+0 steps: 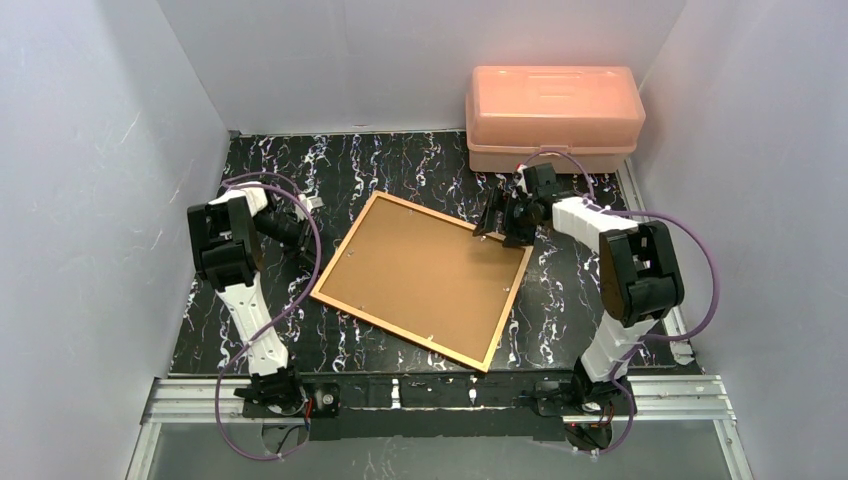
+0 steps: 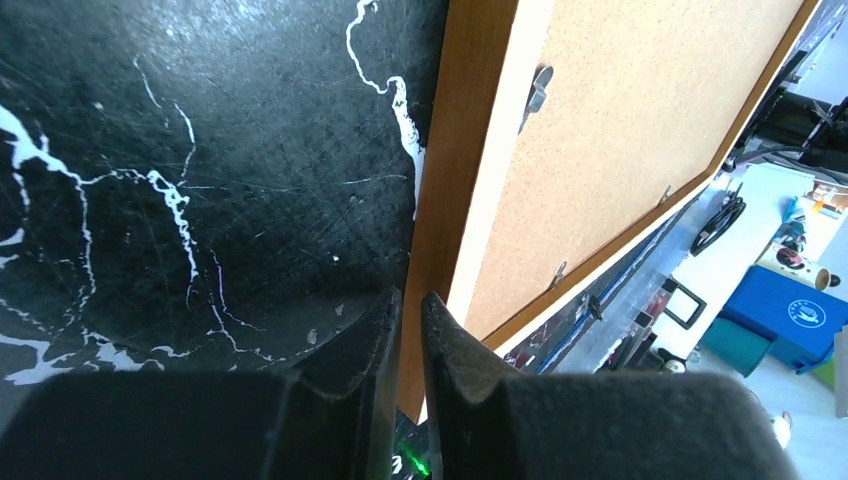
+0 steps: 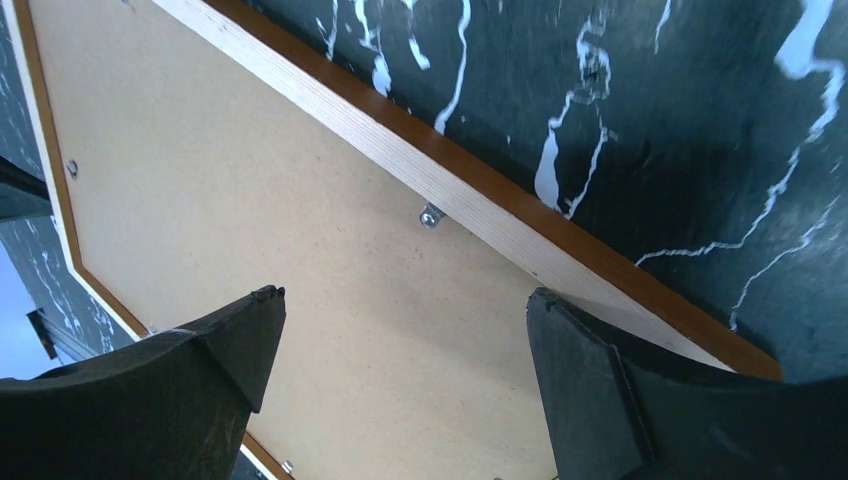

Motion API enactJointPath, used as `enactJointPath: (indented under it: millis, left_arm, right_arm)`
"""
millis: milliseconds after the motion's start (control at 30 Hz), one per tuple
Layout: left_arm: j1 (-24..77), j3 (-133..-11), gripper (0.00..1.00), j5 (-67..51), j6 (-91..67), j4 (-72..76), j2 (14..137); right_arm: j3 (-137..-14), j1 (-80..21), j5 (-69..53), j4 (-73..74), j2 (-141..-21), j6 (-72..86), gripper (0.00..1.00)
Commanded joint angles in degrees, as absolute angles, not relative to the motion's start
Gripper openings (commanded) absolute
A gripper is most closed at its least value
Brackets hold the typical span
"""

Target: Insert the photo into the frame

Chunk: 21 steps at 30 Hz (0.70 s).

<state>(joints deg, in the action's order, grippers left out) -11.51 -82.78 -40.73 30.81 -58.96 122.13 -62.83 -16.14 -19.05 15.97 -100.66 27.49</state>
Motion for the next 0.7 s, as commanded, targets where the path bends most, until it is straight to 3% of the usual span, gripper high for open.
enactJointPath:
  millis: [0, 367, 667]
  left_arm:
    - [-11.87, -82.34, 0.13, -40.20, 29.02, -58.72, 117.45]
    - [-12.55, -85.86, 0.19, -42.79, 23.79, -56.64, 115.08]
    - [-11.60, -84.55, 0.15, -45.17, 24.67, -55.37, 120.10]
  right_arm:
    - [-68.39, -15.74, -17.33, 17.87, -98.80, 25.36, 0.99]
    - [-55.63, -10.41, -12.35, 25.32, -83.55, 28.77, 0.99]
    - [-48.32, -10.40, -17.30, 20.95, -83.78, 32.52, 0.99]
